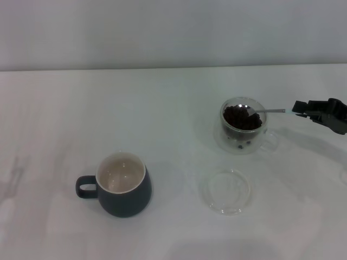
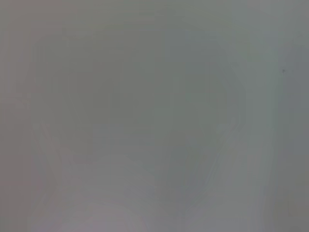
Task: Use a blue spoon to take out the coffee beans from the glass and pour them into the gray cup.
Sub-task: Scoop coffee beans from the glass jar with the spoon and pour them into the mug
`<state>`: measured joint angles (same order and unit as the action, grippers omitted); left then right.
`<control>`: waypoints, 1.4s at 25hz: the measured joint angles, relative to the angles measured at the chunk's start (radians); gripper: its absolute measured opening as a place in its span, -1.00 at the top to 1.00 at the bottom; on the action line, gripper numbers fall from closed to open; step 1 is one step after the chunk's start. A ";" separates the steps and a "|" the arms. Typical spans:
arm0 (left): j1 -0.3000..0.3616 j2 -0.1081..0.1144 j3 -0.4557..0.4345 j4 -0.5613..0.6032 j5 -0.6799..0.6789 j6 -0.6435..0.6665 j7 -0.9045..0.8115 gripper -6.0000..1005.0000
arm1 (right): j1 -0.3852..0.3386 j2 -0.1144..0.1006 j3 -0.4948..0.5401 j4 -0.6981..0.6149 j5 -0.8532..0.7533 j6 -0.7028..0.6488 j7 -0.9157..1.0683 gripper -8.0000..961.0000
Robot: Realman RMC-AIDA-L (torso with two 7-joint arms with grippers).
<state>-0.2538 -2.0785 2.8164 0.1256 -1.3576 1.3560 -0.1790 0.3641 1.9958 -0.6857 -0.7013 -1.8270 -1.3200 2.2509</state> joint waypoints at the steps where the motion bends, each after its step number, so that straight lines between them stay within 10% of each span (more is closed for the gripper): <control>1: 0.000 0.000 0.000 0.000 0.000 0.000 0.000 -0.51 | 0.000 0.000 0.000 0.000 0.000 0.000 0.000 0.64; 10: 0.002 0.000 0.000 -0.001 0.000 0.000 -0.003 -0.51 | -0.001 -0.017 0.013 0.029 0.064 -0.109 -0.002 0.64; 18: -0.003 0.000 0.000 -0.001 0.000 0.000 -0.003 -0.51 | 0.038 0.013 -0.010 0.029 0.078 -0.246 -0.004 0.64; 35: -0.002 -0.003 0.000 0.002 0.000 -0.001 0.001 -0.51 | 0.176 0.026 -0.347 0.112 0.145 -0.137 -0.006 0.64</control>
<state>-0.2561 -2.0817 2.8164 0.1273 -1.3575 1.3546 -0.1783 0.5398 2.0217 -1.0322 -0.5892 -1.6819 -1.4574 2.2451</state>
